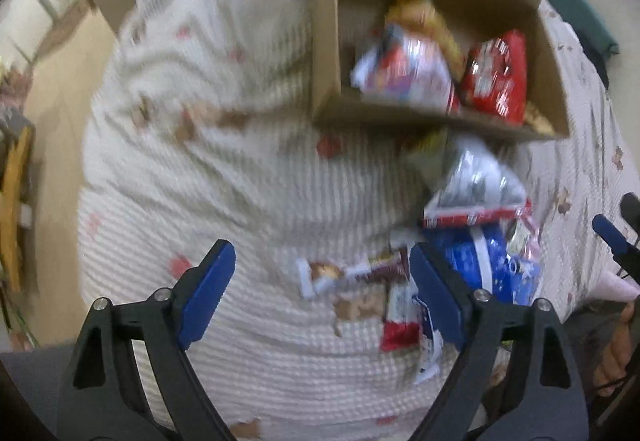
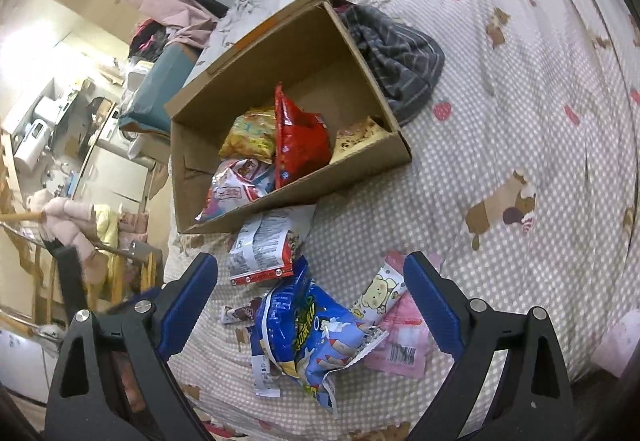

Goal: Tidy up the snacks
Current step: 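Move both tools back down to the remaining snacks beside the box, then grasp the chocolate bar with the left tool while the right tool grasps the pink packet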

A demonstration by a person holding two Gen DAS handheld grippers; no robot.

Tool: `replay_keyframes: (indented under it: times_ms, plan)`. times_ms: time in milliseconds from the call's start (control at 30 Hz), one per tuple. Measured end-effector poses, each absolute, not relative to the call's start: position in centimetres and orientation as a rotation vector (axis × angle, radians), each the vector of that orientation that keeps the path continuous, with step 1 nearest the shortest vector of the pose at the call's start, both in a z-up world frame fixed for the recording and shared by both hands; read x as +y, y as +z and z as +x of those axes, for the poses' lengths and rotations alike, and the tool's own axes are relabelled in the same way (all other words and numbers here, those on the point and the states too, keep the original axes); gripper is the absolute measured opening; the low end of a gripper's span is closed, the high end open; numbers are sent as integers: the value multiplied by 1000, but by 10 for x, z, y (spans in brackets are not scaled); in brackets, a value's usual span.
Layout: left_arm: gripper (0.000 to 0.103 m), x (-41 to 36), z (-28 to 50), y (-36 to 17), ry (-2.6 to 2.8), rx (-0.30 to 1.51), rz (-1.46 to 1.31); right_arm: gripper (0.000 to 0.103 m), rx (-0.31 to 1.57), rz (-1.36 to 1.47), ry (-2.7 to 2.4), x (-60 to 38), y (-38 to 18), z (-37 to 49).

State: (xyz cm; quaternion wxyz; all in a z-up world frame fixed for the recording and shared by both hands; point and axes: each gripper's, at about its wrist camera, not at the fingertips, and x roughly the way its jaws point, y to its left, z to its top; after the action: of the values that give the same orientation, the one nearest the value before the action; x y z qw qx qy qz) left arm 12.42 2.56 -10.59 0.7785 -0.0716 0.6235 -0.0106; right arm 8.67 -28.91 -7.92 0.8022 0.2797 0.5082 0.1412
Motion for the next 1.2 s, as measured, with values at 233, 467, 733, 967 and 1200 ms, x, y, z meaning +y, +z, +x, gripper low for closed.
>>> replay_keyframes:
  times_ms: [233,467,733,967,1200]
  plan:
    - [87,15,130,-154,8,1480,-316,96,1087,590,308,-286,-78,88]
    - [87,0,128,-175,25,1522,-290,96,1087,595,303,-288,-78,88]
    - [72,6,125,-171,28,1513,-302,96,1111,601,293,-292,-85,90]
    - [69,13,107,-138,23,1453,-267,96,1194,653,216,-308,-109,98]
    - [69,9,98,-98,-8,1337,-134,59,1412,725,239,-300,-159,111]
